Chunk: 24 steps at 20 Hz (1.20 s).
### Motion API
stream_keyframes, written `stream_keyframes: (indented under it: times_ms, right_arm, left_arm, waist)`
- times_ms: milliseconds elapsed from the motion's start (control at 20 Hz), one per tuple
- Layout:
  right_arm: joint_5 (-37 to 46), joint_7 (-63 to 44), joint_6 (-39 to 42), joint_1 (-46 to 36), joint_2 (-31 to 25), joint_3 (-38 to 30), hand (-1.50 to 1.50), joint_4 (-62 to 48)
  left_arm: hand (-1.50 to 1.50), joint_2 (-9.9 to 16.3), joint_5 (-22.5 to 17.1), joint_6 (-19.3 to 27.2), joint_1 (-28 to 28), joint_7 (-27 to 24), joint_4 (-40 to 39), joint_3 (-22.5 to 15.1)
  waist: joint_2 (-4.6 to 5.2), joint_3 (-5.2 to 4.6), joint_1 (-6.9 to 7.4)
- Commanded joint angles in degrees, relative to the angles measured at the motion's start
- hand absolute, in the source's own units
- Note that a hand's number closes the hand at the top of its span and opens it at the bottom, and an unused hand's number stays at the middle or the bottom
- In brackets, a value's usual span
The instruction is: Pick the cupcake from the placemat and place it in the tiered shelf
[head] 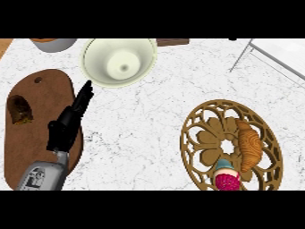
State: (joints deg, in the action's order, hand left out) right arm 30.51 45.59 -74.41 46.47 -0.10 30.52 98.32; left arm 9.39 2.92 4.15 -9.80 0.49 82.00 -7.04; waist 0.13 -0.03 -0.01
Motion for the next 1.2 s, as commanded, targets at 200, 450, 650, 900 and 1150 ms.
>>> stream_keyframes:
  times_ms: [200, 450, 650, 900, 1150]
  right_arm:
    - [9.01, -11.31, -2.14, -2.47, 0.1, -0.66, -1.5, -1.95]
    - [10.24, -14.81, -7.03, -7.7, 0.09, 0.05, -1.5, -8.87]
    - [18.5, -23.15, 1.84, -4.62, 0.09, -4.74, -1.5, 1.09]
    - [22.82, -30.22, 3.34, -10.46, 0.1, -6.42, -1.5, -1.91]
    - [29.44, -37.64, 5.78, -13.65, 0.1, -6.07, -1.5, -1.49]
  left_arm:
    - [0.0, 0.69, -0.65, -2.38, -2.06, 2.55, 0.01, 2.62]
    - [0.0, -3.17, 3.23, 1.29, -2.04, 1.25, -0.21, -0.06]
    - [0.0, -1.91, 2.47, -0.25, -3.02, 3.49, 0.59, 1.8]
    - [0.0, -3.88, 2.68, -0.13, -3.88, -0.39, -4.12, 2.7]
    - [0.0, -2.42, 3.46, -1.66, 1.39, -1.57, 0.22, 2.42]
  waist:
    - [0.05, -0.01, 0.03]
    - [-0.06, 0.02, -0.2]
    - [0.0, -0.02, -0.07]
    - [0.03, -0.03, -0.22]
    - [-0.05, -0.02, -0.05]
